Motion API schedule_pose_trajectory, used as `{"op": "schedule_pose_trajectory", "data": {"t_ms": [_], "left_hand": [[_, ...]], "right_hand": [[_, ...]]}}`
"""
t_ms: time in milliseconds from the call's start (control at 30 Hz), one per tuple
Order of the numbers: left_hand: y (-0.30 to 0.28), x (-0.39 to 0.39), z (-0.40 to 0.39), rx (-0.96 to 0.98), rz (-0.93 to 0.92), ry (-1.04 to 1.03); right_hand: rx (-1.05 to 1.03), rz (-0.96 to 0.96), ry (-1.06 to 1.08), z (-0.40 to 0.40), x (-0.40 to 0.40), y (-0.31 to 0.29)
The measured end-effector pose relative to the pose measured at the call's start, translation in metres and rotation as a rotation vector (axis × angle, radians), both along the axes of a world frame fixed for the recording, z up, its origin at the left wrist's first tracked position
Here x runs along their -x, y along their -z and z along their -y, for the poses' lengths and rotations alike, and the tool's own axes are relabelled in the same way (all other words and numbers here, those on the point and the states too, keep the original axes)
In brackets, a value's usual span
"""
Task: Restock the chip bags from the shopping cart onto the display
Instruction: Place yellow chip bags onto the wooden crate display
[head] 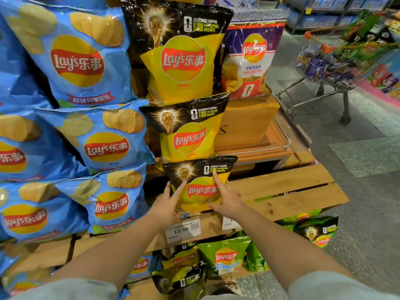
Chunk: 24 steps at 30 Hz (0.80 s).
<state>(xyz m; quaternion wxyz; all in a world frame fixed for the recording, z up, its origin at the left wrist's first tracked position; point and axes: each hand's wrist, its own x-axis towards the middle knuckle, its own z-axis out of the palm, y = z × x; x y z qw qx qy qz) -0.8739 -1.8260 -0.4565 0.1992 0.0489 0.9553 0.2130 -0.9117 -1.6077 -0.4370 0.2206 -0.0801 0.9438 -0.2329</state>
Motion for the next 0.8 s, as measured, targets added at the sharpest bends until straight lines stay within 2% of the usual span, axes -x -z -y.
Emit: {"op": "schedule_pose_trajectory", "data": {"t_ms": [100,333,467,567,667,733,800], "left_hand": [[-0.004,-0.002,-0.008,-0.134,0.051,-0.058],[-0.006,-0.016,0.001,-0.244,-0.061,-0.141],[-0.005,-0.019,0.007,-0.045,-0.173,-0.252],[0.003,-0.029,0.004,0.164,-0.398,-0.315],[0.013,-0.039,0.003,0.257,-0.546,-0.108],[0.017,-0.038,0.000,0.332,-0.566,0.035],[0.018,-0.028,-0.002,0.407,-0.592,0.089]], "right_hand": [[0.113,0.012,0.031,0.010,-0.005,-0.001],[0.167,0.043,0.007,0.030,-0.014,-0.009],[0.047,0.019,-0.033,0.029,-0.012,-0.004],[-0.071,-0.067,-0.025,0.020,-0.018,0.001],[-0.139,-0.233,-0.050,0.017,-0.031,0.010],[-0.114,-0.373,-0.082,0.020,-0.035,0.019],[-0.149,-0.369,-0.143,0.026,-0.031,0.021]]}}
